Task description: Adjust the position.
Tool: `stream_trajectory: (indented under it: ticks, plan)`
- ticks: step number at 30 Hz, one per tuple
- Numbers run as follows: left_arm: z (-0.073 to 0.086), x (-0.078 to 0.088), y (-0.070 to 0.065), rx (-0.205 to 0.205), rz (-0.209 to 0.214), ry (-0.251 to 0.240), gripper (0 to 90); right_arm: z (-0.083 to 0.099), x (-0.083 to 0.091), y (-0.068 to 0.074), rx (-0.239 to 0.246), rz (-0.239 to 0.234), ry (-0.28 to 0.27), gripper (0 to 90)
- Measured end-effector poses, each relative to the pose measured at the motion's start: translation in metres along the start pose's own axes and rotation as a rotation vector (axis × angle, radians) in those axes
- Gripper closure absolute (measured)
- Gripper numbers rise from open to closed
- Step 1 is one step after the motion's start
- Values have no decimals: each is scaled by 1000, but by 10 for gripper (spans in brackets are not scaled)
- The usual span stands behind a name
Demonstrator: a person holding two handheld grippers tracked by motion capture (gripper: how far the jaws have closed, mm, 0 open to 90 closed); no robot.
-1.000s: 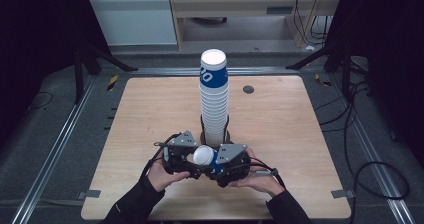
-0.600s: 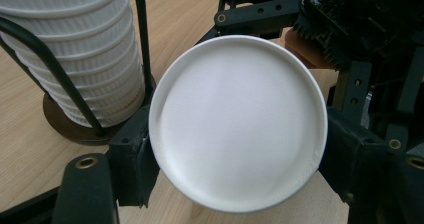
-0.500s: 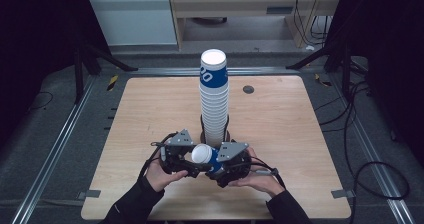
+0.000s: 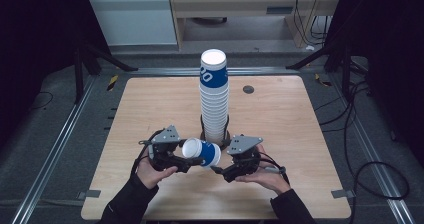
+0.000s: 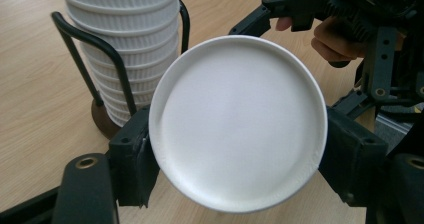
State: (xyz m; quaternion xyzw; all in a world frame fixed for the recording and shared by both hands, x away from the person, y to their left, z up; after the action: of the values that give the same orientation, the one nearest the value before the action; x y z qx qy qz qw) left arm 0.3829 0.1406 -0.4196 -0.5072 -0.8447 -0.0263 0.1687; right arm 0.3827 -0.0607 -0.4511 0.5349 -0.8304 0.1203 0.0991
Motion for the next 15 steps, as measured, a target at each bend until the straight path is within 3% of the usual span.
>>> stream_trajectory:
  ticks: [8, 15]
  plan:
    - [1, 6, 8, 30, 45, -70, 261, 1, 6, -4, -49, -18, -26, 107]
    - [-1, 5, 5, 35, 83, -104, 261, 2, 3, -4, -80, -52, -38, 102]
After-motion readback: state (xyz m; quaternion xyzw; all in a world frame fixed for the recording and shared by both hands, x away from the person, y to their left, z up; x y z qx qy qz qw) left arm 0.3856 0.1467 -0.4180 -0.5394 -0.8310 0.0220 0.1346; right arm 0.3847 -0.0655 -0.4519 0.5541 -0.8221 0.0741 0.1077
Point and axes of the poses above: each handheld gripper's, and its own axes: x roughly backward along the jaws, z roughly out of its underside, y roughly to its left, the point moved 4 cm from there along -x, roughly forward along the jaws, and after that the axes turned 14 degrees about -y, right-handed, at the moved point
